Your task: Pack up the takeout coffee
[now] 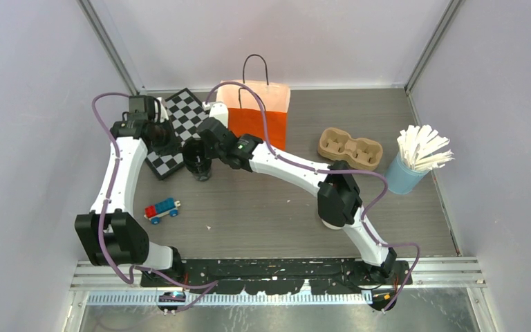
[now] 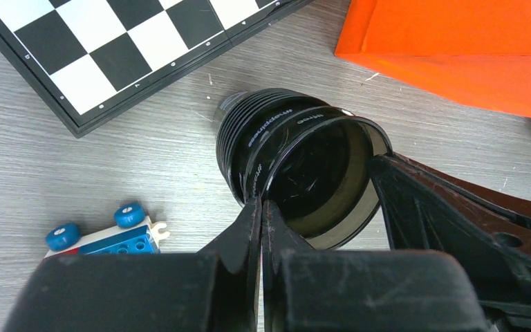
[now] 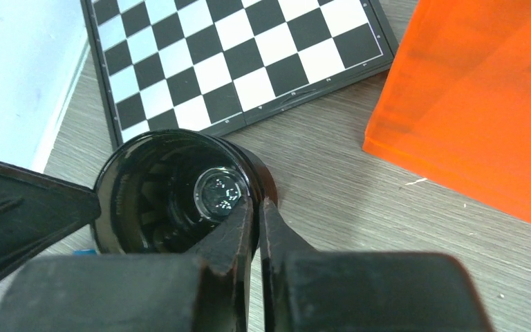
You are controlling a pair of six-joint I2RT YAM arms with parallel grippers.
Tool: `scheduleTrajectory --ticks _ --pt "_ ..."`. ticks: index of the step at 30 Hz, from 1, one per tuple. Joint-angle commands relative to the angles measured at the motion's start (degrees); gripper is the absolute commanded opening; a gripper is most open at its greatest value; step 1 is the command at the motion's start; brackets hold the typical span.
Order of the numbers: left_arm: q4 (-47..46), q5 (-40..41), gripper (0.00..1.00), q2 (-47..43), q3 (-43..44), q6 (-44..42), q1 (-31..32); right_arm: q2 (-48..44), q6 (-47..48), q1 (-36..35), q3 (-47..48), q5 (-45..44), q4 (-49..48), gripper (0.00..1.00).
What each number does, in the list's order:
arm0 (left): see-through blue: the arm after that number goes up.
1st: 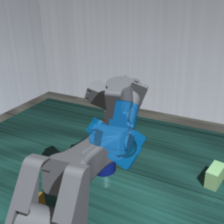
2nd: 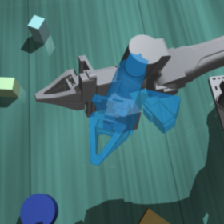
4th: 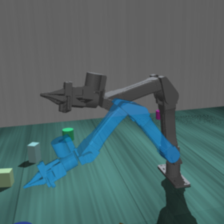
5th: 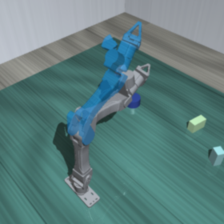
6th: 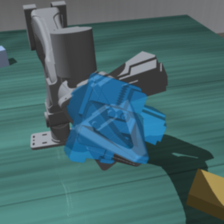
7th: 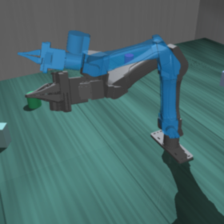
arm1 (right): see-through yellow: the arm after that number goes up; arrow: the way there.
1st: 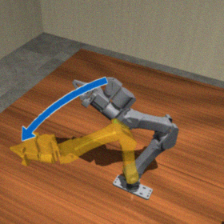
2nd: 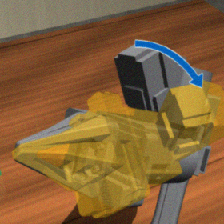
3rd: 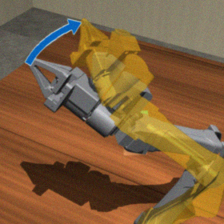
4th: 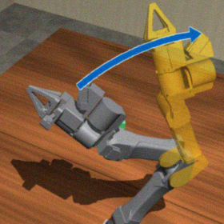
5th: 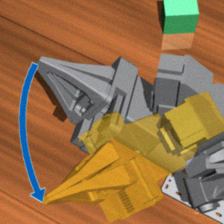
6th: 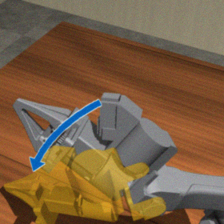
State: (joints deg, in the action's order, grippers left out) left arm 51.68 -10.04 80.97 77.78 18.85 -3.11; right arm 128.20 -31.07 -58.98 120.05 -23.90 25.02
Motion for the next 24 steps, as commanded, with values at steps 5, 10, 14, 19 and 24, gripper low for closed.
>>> scheduleTrajectory --ticks 5,10,14,19,24 --pt "-0.76 0.46 0.0 -2.39 1.83 0.18 -0.04 -2.12 1.63 0.03 3.85 -0.13 -0.63 0.12" --pt "-1.05 -0.48 0.0 -2.85 1.74 0.57 -0.06 -2.28 2.67 -0.01 3.83 -0.71 -0.51 0.0" --pt "-0.72 0.09 0.0 -3.41 2.63 0.57 -0.05 -3.03 2.83 0.07 4.64 -0.46 -0.95 0.0" --pt "0.32 0.2 0.11 -6.16 4.53 1.62 -0.05 -5.57 0.93 0.06 4.67 0.52 -1.28 0.0" --pt "1.21 1.09 0.44 -11.48 7.04 2.79 -0.05 -10.81 -1.81 0.06 -0.06 1.65 -5.64 0.0"
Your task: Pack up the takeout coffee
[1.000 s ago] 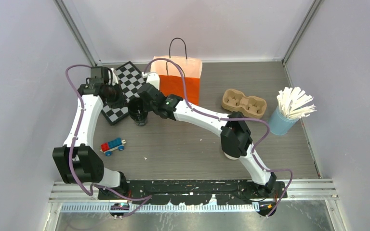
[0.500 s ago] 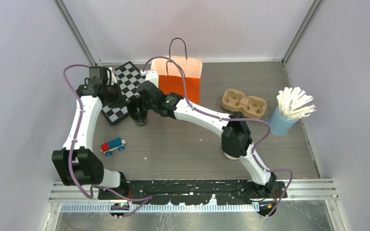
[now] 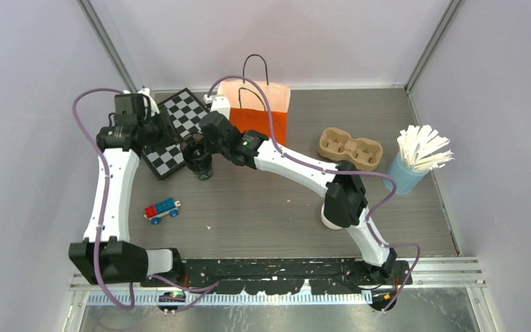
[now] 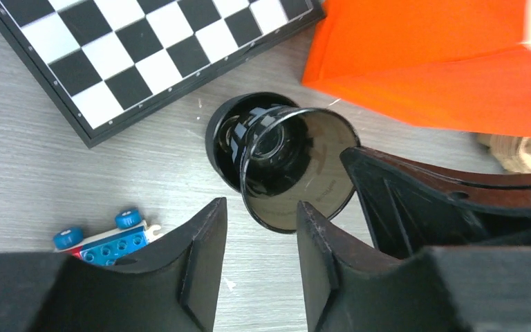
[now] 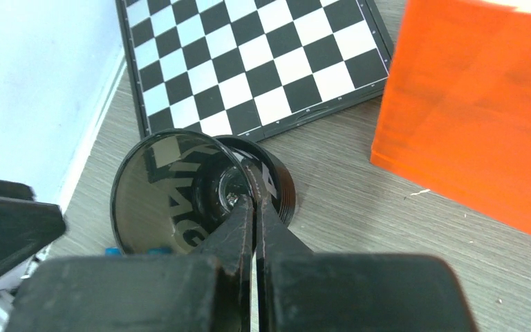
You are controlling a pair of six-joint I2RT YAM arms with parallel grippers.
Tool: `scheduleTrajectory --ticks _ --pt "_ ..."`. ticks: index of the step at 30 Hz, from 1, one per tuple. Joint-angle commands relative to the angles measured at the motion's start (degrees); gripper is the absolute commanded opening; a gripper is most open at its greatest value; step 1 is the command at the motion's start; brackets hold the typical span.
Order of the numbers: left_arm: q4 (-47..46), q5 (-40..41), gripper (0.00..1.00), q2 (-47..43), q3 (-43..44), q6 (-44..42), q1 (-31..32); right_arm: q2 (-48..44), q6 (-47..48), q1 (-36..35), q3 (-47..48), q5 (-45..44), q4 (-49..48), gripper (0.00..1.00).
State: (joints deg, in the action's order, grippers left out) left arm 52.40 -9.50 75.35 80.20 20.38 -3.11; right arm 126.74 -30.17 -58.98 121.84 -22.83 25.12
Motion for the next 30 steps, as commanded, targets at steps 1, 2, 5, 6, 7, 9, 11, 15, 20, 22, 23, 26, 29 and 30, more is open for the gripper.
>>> scheduleTrajectory --ticks 1,2,5,6,7,9,11,15,20,22,23,26,29,30 --pt "0.46 0.74 0.5 -6.9 5.0 1.66 -0.05 -10.25 -3.27 0.09 -3.07 0.9 -6.9 0.0" --pt "0.35 0.87 0.55 -7.75 5.16 1.92 -0.05 -10.9 -3.72 0.06 -3.59 1.08 -7.31 0.0" --pt "0.58 0.36 0.66 -9.65 6.08 2.04 -0.05 -11.98 -3.95 0.09 -3.35 2.42 -7.49 0.0" --pt "0.89 0.03 0.69 -10.02 6.43 1.85 -0.06 -12.3 -3.94 0.06 -3.22 2.66 -7.45 0.0" --pt "1.27 -0.3 0.71 -10.38 6.76 1.59 -0.03 -12.64 -3.93 0.05 -3.13 2.73 -7.15 0.0" --pt "2.18 -1.48 0.8 -11.05 7.27 0.98 -0.05 -13.63 -4.16 0.07 -3.29 2.5 -6.43 0.0" --pt "2.59 -4.24 0.97 -12.06 7.02 0.64 -0.05 -15.51 -4.16 0.05 -4.38 2.31 -4.95 0.0" --pt "3.81 -9.31 1.0 -15.5 4.52 0.36 0.05 -23.79 -1.95 0.07 -14.47 -1.73 -4.17 0.0" --pt "-2.22 -18.26 1.0 -21.81 -2.33 2.75 0.28 -32.86 0.71 0.09 -26.11 -3.61 -1.36 0.0" --pt "-5.16 -23.82 1.0 -22.82 -5.07 4.14 0.59 -35.94 1.08 0.04 -31.14 -2.49 0.51 0.0" --pt "-6.0 -26.12 1.0 -23.09 -6.2 4.36 1.0 -37.54 0.89 0.04 -33.71 -2.64 1.16 0.0" --pt "-5.86 -28.9 1.0 -24.11 -8.93 3.52 2.59 -42.45 -0.47 0.07 -43.2 -3.72 0.72 0.0" --pt "-5.92 -29.47 1.0 -26.42 -13.05 3.28 5.22 -46.9 -2.98 0.09 -52.21 -3.11 -0.88 0.0" --pt "-6.67 -29.85 1.0 -27.19 -14.71 4.09 5.96 -47.8 -3.62 0.08 -54.35 -3.08 -1.37 0.0"
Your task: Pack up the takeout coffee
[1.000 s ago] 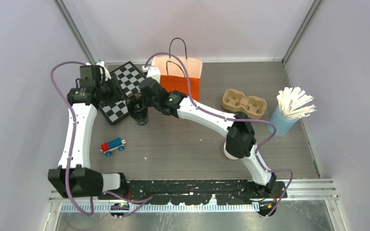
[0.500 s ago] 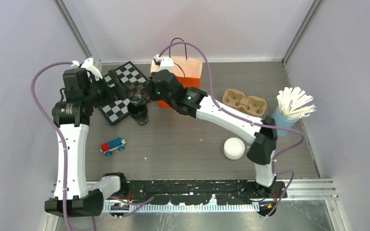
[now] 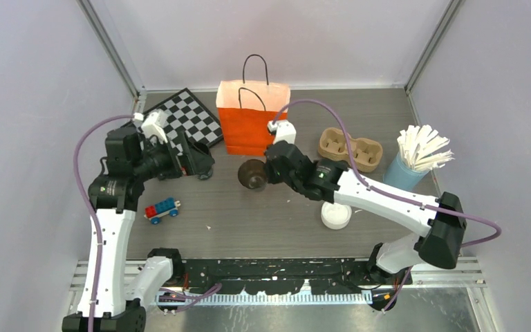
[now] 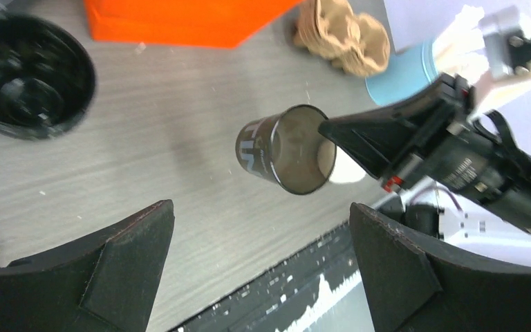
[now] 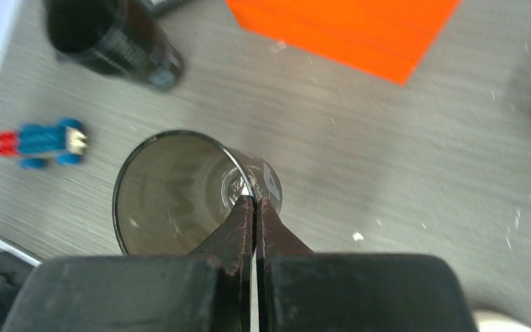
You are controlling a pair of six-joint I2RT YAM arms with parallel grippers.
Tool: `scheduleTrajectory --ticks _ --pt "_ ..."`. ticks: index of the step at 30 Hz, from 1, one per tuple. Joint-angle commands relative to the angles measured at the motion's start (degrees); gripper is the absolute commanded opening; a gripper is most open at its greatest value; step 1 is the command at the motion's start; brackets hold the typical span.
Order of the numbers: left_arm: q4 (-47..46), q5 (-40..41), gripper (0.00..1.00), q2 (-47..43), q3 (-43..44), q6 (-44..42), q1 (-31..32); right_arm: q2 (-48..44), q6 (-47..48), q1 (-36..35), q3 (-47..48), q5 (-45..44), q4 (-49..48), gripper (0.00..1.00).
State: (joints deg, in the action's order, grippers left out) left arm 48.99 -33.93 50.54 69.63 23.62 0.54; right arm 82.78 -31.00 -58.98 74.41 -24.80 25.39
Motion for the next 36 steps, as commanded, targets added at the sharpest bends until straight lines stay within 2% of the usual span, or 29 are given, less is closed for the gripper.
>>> scheduleTrajectory --ticks 1,3,10,19,23,28,33,36 --pt "-4.41 -5.71 1.0 -2.98 -5.79 1.61 3.11 -4.49 -3.36 0.07 -8.71 -0.97 -2.32 0.0" --pt "-6.46 -6.13 1.0 -3.56 -8.61 2.21 5.36 -4.88 -4.88 0.09 -12.1 -0.63 -3.93 0.0" --pt "-3.95 3.28 1.0 -2.66 -10.57 -3.61 14.55 -2.15 -9.24 0.1 -17.53 0.5 -6.73 0.0" --pt "-9.75 -1.49 1.0 -2.48 -15.09 -5.58 15.28 -3.17 -11.41 0.18 -21.97 0.63 -10.13 0.01" --pt "-12.26 -1.0 1.0 -2.02 -17.67 -5.36 15.29 -3.5 -11.82 0.18 -24.0 0.95 -12.76 0.02" --pt "-11.86 -0.1 1.0 -2.27 -18.57 -5.15 15.28 -4.92 -11.89 0.12 -23.77 0.34 -10.21 0.12" --pt "-8.62 7.04 1.0 -4.31 -18.99 -6.39 15.28 -10.48 -11.46 0.18 -23.18 -1.02 -4.75 0.31" --pt "-7.81 8.72 1.0 -5.75 -19.12 -6.28 15.29 -13.66 -12.01 0.15 -23.08 -1.9 0.09 0.41"
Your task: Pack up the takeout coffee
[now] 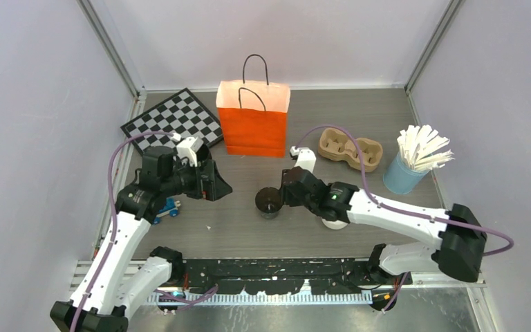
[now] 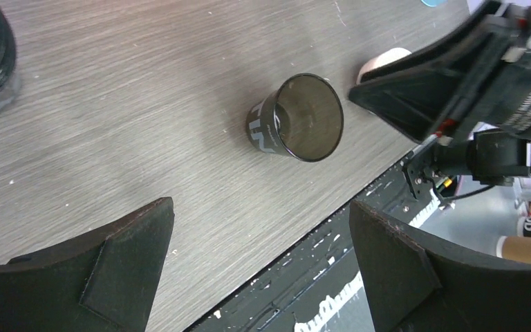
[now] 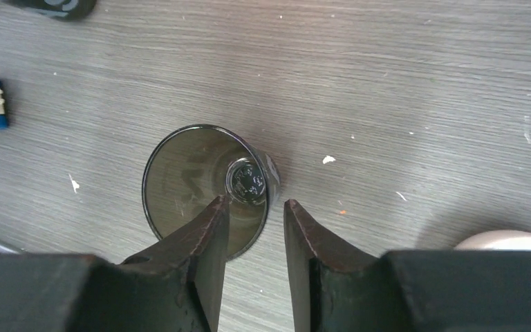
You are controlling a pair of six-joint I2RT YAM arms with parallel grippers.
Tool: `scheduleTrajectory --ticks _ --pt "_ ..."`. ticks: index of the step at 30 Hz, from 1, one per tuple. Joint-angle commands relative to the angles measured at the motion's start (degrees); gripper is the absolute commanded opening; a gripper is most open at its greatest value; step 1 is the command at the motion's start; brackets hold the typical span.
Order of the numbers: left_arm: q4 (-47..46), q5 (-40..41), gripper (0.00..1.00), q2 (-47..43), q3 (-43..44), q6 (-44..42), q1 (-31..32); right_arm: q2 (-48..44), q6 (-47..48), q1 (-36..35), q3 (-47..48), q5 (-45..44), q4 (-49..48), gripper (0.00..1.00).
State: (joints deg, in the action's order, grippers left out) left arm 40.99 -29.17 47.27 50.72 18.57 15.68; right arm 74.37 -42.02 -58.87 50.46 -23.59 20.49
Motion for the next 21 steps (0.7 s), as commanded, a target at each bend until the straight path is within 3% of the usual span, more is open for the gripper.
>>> scheduleTrajectory --ticks 1,4,11,21 --pt "0.15 4.36 1.0 -3.05 -0.58 -1.13 0.14 -6.16 -1.36 0.06 0.87 -3.34 6.85 0.45" --pt "-0.12 5.93 1.0 -4.77 -1.18 -0.61 0.31 -8.28 -4.0 0.07 1.02 -5.82 13.51 0.5" --pt "-1.08 5.55 1.0 -6.7 -2.02 -0.29 1.22 -9.55 -13.4 0.02 1.7 -14.59 32.63 0.47" --pt "-1.58 4.71 0.97 -7.02 -2.45 -0.06 2.17 -7.51 -11.79 1.79 0.25 -14.01 30.15 0.38"
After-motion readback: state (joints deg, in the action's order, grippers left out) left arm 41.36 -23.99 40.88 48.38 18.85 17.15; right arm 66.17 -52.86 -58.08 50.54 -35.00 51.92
